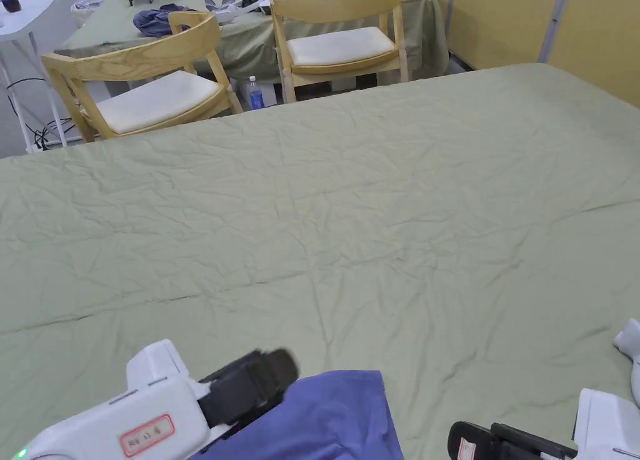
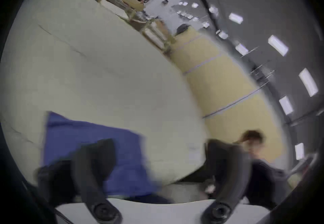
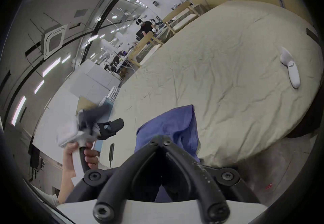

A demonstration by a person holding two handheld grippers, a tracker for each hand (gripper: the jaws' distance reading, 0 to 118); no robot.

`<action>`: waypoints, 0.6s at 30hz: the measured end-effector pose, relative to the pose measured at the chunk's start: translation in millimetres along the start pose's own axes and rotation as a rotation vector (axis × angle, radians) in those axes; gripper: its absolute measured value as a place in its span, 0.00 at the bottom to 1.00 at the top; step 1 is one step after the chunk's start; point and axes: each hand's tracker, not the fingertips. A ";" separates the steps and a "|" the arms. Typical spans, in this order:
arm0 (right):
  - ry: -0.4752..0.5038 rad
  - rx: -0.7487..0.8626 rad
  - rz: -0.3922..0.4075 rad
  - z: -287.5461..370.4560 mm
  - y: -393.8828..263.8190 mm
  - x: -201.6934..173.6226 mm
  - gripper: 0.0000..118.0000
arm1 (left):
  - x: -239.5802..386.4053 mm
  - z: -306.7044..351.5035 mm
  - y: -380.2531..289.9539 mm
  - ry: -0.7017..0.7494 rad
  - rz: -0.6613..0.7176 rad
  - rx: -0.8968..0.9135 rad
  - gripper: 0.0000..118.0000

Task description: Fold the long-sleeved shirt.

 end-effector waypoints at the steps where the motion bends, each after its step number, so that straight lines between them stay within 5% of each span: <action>1: -0.004 -0.004 -0.002 -1.4 -1.3 1.2 0.02 | -0.6 -9.6 -9.0 0.142 -0.109 0.003 0.00; 2: -0.007 -0.009 -0.006 -2.2 -2.3 2.2 0.02 | -3.8 -18.4 -20.8 0.311 -0.182 -0.007 0.03; 3: -0.010 -0.013 -0.010 -2.4 -3.1 2.9 0.02 | -5.3 -31.7 -31.8 0.306 -0.187 -0.036 0.03; 6: -0.021 -0.020 -0.020 -1.7 -5.1 4.6 0.02 | 2.5 -79.4 -65.5 0.066 -0.138 -0.224 0.03; 14: -0.125 0.003 -0.027 13.8 2.9 5.1 0.02 | 103.4 -135.8 -119.4 0.039 -0.471 -0.351 0.03; 18: -0.175 0.044 -0.057 15.5 16.7 8.0 0.02 | 93.7 -90.4 -77.8 -0.323 -0.101 -0.337 0.03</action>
